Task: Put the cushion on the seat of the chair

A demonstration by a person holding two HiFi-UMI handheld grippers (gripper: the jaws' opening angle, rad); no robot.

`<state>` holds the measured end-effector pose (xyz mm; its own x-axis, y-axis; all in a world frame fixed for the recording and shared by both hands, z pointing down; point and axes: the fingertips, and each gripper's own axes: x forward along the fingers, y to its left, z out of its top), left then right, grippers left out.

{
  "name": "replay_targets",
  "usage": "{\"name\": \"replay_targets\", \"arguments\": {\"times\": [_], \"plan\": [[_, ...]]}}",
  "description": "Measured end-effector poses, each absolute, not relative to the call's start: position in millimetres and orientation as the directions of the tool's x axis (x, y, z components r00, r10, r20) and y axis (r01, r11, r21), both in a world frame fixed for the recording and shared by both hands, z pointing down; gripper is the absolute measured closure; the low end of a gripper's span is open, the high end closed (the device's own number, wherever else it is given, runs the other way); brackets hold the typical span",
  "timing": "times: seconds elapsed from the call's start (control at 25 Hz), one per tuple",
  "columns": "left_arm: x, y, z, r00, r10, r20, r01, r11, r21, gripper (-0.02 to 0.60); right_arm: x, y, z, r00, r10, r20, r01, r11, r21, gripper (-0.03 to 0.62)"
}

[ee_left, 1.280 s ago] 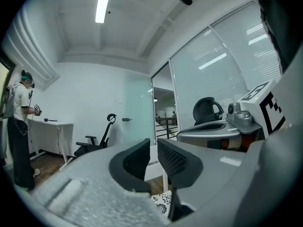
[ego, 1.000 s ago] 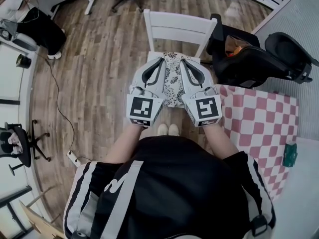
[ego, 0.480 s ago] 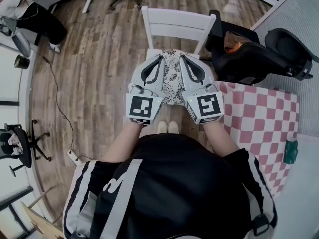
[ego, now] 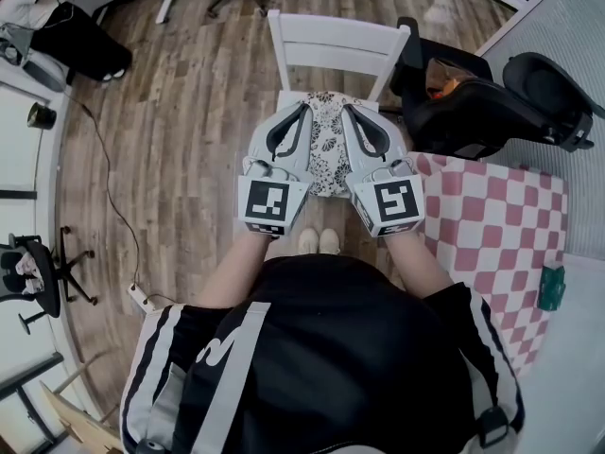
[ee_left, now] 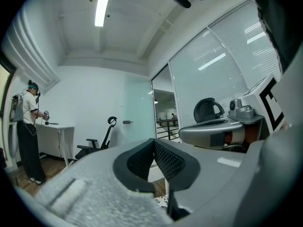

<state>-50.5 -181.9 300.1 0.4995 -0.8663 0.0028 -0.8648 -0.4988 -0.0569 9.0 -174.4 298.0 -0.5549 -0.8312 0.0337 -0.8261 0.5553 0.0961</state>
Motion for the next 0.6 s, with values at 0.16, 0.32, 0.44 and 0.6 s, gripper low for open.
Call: {"name": "replay_targets", "arguments": {"times": [0.16, 0.32, 0.44, 0.6], "plan": [[-49.6, -182.8, 302.1, 0.493, -0.870, 0.004, -0.869, -0.492, -0.059, 0.581, 10.9, -174.5, 296.8, -0.553, -0.833, 0.028, -0.827, 0.553, 0.097, 0.595], [-49.0, -183.0, 300.5, 0.491, -0.871, 0.005, -0.870, -0.491, -0.056, 0.581, 11.4, -174.1, 296.4, -0.553, -0.833, 0.028, -0.828, 0.553, 0.094, 0.595], [-48.5, -183.5, 300.7, 0.489, -0.872, 0.004, -0.871, -0.488, -0.059, 0.581, 12.6, -174.7, 296.5, -0.553, -0.833, 0.027, -0.828, 0.553, 0.092, 0.595], [-45.1, -183.8, 301.4, 0.488, -0.873, 0.002, -0.872, -0.487, -0.054, 0.581, 16.7, -175.3, 297.3, -0.552, -0.834, 0.026, -0.829, 0.552, 0.095, 0.595]]}}
